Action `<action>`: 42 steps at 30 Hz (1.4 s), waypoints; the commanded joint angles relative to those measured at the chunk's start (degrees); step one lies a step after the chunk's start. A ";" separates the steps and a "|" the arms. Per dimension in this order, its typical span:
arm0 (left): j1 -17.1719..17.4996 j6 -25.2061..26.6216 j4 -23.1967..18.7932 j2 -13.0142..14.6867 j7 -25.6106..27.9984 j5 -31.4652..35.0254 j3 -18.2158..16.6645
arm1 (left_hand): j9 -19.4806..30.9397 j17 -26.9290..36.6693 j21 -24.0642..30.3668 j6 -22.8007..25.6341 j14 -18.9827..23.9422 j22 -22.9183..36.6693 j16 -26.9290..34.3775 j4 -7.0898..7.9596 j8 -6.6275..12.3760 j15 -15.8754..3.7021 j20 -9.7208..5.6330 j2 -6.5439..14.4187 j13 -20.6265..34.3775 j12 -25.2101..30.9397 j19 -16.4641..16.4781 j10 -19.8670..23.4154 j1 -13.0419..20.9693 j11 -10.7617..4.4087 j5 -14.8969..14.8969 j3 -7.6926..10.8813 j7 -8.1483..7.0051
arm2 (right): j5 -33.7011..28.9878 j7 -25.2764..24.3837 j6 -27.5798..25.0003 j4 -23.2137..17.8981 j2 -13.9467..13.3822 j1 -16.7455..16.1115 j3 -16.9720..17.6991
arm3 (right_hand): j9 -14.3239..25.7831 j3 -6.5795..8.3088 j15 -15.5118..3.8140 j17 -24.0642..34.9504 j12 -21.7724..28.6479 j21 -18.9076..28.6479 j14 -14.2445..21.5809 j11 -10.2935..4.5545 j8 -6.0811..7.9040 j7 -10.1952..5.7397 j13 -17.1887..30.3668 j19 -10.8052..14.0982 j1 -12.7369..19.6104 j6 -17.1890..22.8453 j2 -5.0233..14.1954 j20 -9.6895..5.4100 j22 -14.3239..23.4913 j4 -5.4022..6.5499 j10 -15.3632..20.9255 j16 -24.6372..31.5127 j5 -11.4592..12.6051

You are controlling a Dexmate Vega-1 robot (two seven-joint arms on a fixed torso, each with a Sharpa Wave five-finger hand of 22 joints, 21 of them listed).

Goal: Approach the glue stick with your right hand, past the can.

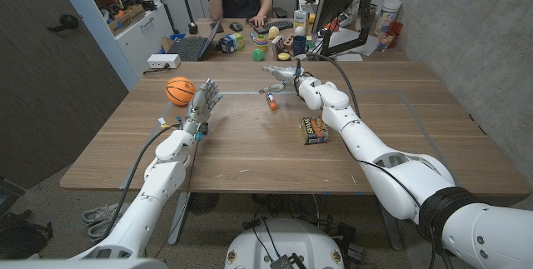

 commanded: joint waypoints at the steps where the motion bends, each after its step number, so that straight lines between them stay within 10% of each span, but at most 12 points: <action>1: -0.60 -0.44 0.95 -0.26 -0.35 0.22 -0.19 | 0.11 0.13 -0.07 -0.34 0.03 0.05 0.17 -0.18 0.11 -0.07 -0.12 -0.33 0.27 0.12 0.40 -0.05 -0.22 -0.09 0.20 0.30 -0.04 | -0.32 2.77 2.37 0.80 -0.48 0.30 -2.56 | 0.36 -0.43 -0.19 0.13 0.11 -0.09 0.52 0.39 1.62 -0.20 -0.04 1.77 1.11 3.17 0.35 0.07 -0.02 -0.45 0.05 0.30 0.75; 20: -0.86 -1.15 1.41 -0.54 -0.46 0.39 0.00 | 0.10 0.11 -0.13 -0.31 0.03 0.05 0.16 -0.28 0.15 -0.16 -0.19 -0.44 0.27 0.13 0.46 -0.06 -0.26 -0.32 0.24 0.28 -0.16 | -2.39 8.05 3.20 -0.90 -1.61 0.04 -4.83 | 0.90 -1.38 0.73 0.12 0.75 -1.31 2.83 -0.75 4.72 -0.31 -0.07 5.58 2.71 14.22 0.85 0.04 -0.13 -0.83 3.93 0.62 1.92; 42: -1.26 -1.06 1.70 -0.53 -0.30 0.30 0.33 | 0.10 0.10 -0.26 -0.37 -0.04 0.04 0.13 -0.47 0.16 -0.30 -0.30 -0.74 0.26 0.10 0.40 -0.16 -0.29 -0.41 0.37 0.18 -0.25 | -2.04 7.61 3.39 -0.12 -1.67 0.37 -4.51 | 0.87 -1.73 0.59 0.11 1.29 -1.38 4.90 -1.20 4.71 -0.44 -0.08 8.21 3.68 16.66 1.07 -0.08 -0.16 -1.11 7.26 0.96 2.41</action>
